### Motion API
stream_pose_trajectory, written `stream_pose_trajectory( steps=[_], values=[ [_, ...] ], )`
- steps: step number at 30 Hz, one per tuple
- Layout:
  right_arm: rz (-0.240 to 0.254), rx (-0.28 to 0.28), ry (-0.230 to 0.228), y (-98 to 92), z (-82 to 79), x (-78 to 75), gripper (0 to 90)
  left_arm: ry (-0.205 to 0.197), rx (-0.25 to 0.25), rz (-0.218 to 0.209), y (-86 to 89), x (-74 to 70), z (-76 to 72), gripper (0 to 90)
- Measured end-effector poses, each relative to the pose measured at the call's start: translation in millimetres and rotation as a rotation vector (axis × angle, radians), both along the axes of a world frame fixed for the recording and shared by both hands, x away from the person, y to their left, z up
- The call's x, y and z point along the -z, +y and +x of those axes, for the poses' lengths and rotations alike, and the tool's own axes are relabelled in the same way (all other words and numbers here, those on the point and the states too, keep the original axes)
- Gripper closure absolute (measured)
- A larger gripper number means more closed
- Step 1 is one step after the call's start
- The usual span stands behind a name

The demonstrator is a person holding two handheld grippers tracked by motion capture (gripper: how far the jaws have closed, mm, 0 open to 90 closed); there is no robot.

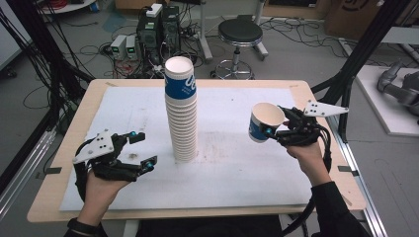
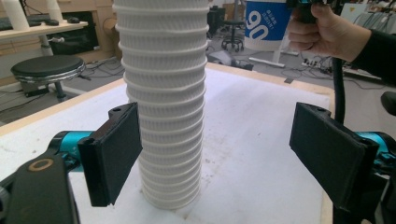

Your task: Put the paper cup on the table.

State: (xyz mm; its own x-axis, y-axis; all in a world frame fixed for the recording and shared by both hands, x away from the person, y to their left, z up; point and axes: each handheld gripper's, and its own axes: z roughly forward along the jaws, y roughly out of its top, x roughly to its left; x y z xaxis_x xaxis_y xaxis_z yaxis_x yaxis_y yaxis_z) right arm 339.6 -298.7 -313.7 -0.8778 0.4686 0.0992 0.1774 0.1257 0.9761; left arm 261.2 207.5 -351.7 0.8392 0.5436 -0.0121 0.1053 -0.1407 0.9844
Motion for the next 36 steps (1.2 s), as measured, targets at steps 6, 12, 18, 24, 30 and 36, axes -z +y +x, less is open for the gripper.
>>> stream_pose_trajectory(
  steps=[6,12,18,24,30,36],
  values=[
    [0.0,0.051,0.008,-6.6,5.6,10.1,22.3,0.006,-0.006,0.009,0.8,3.0,0.6,16.9],
    [-0.006,0.094,0.023,-11.8,9.6,20.2,22.3,0.018,0.012,-0.001,-1.2,5.9,2.0,16.9],
    [-0.003,0.144,0.031,-17.6,11.5,29.7,22.3,0.021,0.002,0.004,-1.8,6.4,2.0,16.9],
    [-0.006,0.183,0.041,-22.2,14.8,39.6,22.3,0.044,-0.008,0.006,-1.0,9.0,4.1,16.9],
    [-0.003,0.227,0.056,-26.1,17.8,50.4,22.3,0.039,-0.006,0.005,-2.3,9.9,4.2,16.9],
    [-0.012,0.262,0.071,-24.6,21.9,64.5,22.3,0.047,-0.021,0.004,-1.9,10.8,4.6,17.0]
  ],
)
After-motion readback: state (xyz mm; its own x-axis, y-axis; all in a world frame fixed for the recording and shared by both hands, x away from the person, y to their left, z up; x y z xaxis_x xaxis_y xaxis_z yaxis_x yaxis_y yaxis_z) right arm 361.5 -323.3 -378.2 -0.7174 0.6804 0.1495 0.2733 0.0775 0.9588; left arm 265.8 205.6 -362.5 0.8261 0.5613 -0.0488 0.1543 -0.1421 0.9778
